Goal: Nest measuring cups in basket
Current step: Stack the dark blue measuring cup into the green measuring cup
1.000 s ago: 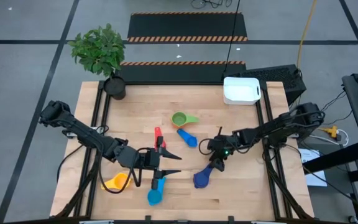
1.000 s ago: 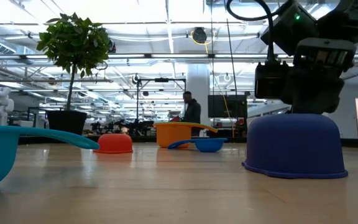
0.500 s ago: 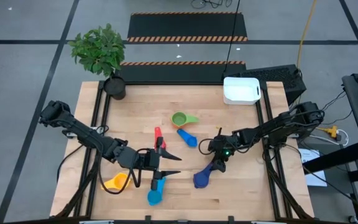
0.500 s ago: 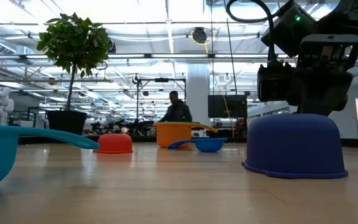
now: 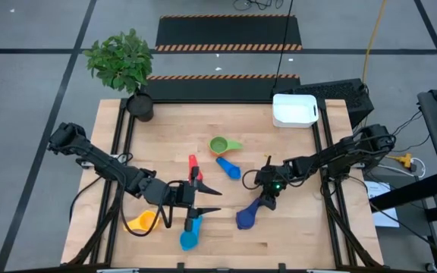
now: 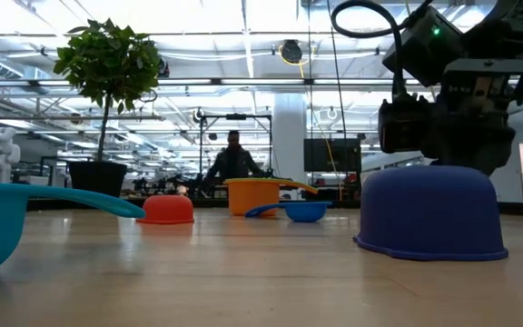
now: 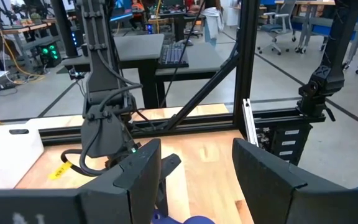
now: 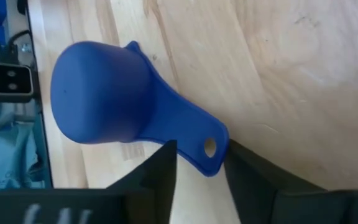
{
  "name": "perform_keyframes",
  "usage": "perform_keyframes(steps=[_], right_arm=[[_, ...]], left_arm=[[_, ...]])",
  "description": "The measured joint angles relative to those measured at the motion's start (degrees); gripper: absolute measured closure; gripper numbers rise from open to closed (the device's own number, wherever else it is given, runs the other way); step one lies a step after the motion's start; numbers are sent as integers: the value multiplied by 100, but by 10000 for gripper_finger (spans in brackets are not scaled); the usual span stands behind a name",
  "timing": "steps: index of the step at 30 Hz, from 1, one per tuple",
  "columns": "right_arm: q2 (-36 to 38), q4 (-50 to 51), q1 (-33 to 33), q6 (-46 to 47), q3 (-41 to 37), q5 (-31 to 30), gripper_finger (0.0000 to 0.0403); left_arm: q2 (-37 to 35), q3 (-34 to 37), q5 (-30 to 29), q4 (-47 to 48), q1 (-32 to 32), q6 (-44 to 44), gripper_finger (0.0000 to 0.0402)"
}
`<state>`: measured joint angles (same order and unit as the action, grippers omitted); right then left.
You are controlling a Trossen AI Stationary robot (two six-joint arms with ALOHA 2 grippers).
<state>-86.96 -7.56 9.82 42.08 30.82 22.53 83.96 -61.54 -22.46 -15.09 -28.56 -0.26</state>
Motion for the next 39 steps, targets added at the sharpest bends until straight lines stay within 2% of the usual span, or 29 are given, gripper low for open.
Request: perform_keyframes(steps=[7, 13, 19, 24, 35, 39], right_arm=[[-2, 8, -114, -420, -3, 66, 356], [0, -34, -316, -666, -3, 320, 397], [19, -171, -339, -922, -1, 375, 399], [360, -421, -429, -1336, -1, 280, 402], [1609, -231, -277, -1917, -3, -571, 403], [2007, -244, -258, -2438, -3, -807, 403]], left_arm=[[0, 0, 2, -2, 0, 1, 199], [0, 0, 0, -3, 1, 1, 199], [0, 0, 0, -2, 2, 1, 199], [0, 0, 0, 2, 2, 4, 199], [0, 0, 1, 33, 2, -26, 199], [0, 0, 0, 107, -9, -219, 199]])
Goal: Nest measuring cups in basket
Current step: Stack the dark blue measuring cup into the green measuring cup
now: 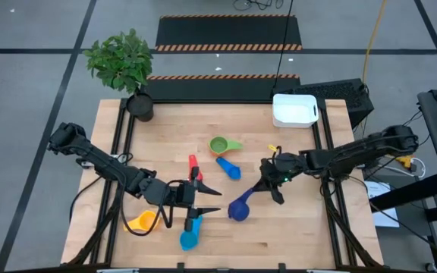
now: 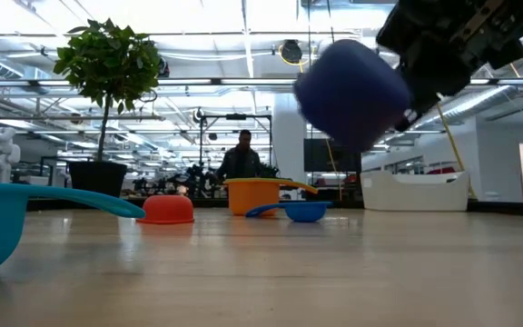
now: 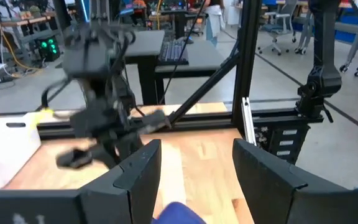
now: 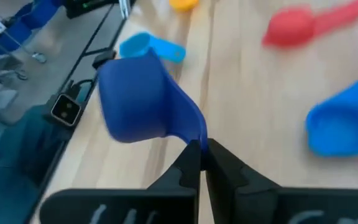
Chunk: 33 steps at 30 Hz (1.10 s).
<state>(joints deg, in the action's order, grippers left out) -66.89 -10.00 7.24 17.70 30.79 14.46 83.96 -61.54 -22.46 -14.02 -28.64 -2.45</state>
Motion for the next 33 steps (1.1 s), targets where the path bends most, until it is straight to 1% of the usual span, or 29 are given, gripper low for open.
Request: perform_keyframes(steps=[1, 4, 8, 10, 14, 19, 22, 27, 33], right_arm=[[108, 6, -2, -158, 0, -102, 403], [372, -7, -4, -651, 1, -121, 403], [670, -9, -16, -1401, 2, -132, 403], [812, -9, -63, -1702, 2, -264, 403], [1090, -87, -252, -2172, 2, -550, 403], [1307, -246, -528, -2942, 2, -576, 403], [1340, -356, -705, -3391, 2, -877, 403], [1266, -659, -998, -4021, 2, -1556, 403], [900, -1508, -1396, -4860, 9, -1613, 403]], left_arm=[[0, 0, 0, 56, 0, -31, 199], [2, 0, 0, 226, 3, -65, 199], [2, 0, -7, 325, 52, 119, 199], [2, 0, -5, 375, 106, 178, 199], [2, 0, -7, 488, 225, 313, 199], [-27, 1, -7, 668, 410, 763, 199], [-108, 0, -56, 863, 559, 988, 199], [-575, -16, -253, 1509, 824, 907, 199], [-932, 4, -275, 2615, 1083, 710, 199]])
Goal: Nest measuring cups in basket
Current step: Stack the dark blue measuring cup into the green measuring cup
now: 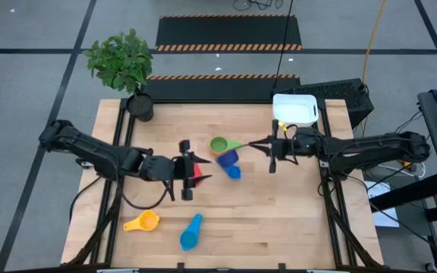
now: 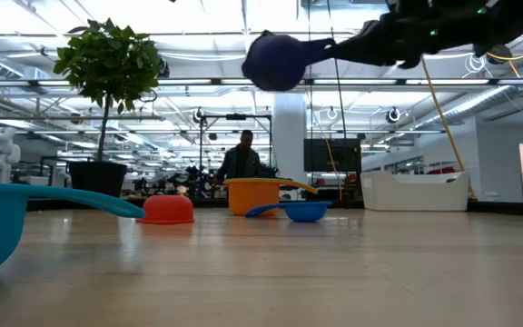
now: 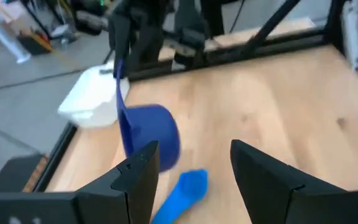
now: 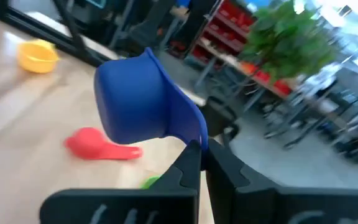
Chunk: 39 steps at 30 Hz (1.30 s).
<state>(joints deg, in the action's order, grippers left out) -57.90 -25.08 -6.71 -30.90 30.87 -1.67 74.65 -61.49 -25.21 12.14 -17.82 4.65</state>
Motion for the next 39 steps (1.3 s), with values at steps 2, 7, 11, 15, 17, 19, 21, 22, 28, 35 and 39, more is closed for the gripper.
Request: perform_keyframes(steps=[2, 7, 11, 15, 17, 19, 21, 22, 28, 35, 39], right_arm=[[-175, -259, -133, -248, 0, 0, 403], [-861, -1126, -413, -819, 2, -2, 403], [-1453, -1757, -501, -1419, 2, -7, 403], [-1964, -2074, -499, -2311, 2, -197, 403], [-2166, -2213, -525, -2699, 2, -321, 403], [-2327, -2274, -575, -2862, 2, -281, 403], [-2490, -2446, -619, -2870, 2, -262, 403], [-2549, -2524, -644, -2857, 2, -257, 403], [-2750, -2709, -725, -2958, 2, -256, 403], [-3002, -3200, -737, -3251, 0, 115, 403], [-3022, -3159, -731, -3498, -5, 344, 403]], left_arm=[[-19, -14, -17, 159, 105, -29, 199], [-82, -2, -27, 568, 326, -116, 199], [-119, -2, -31, 985, 513, -367, 199], [-189, -2, -42, 1481, 884, -925, 199], [-208, -1, -54, 1581, 1044, -1186, 199], [-212, -2, -53, 1626, 1163, -1296, 199], [-205, 22, -44, 1636, 1227, -1329, 199], [-205, 45, -42, 1637, 1251, -1328, 199], [-205, 196, -22, 1646, 1305, -1382, 199], [-205, 204, -18, 1631, 1423, -1467, 199], [-205, 205, -20, 1631, 1429, -1494, 199]])
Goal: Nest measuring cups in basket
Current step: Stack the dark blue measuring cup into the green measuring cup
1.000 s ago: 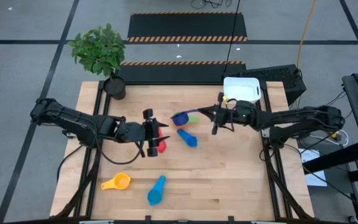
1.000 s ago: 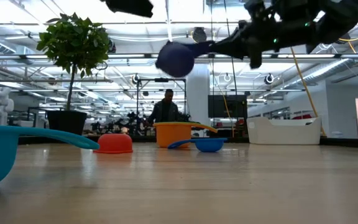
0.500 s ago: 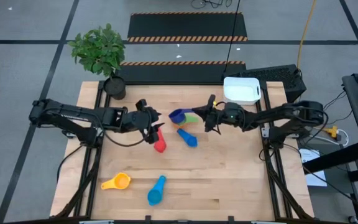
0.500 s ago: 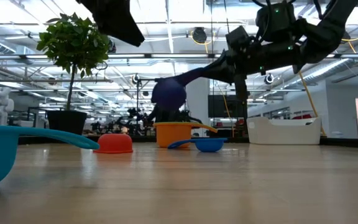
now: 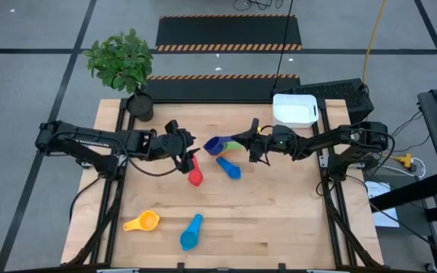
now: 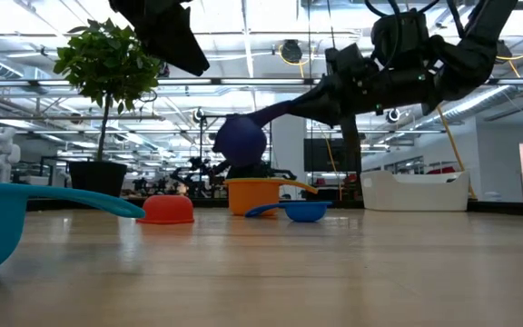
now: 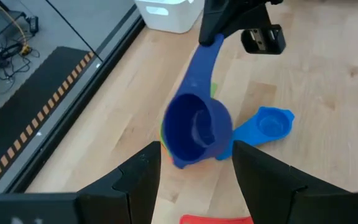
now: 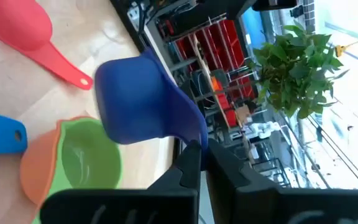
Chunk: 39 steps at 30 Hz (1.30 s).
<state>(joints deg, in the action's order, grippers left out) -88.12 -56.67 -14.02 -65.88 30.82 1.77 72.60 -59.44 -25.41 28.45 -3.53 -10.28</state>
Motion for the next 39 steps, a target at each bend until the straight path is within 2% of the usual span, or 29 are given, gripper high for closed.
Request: perform_keyframes(steps=[10, 27, 39], right_arm=[[0, -427, -166, -86, -263, -12, 403], [0, -373, -227, 86, -266, 155, 403], [-686, -1174, -325, 71, -259, 290, 403]], left_arm=[[0, 0, 0, 1, -2, 0, 199], [0, 2, -10, -2, 4, 0, 199], [0, 4, -19, -126, 9, 100, 199]])
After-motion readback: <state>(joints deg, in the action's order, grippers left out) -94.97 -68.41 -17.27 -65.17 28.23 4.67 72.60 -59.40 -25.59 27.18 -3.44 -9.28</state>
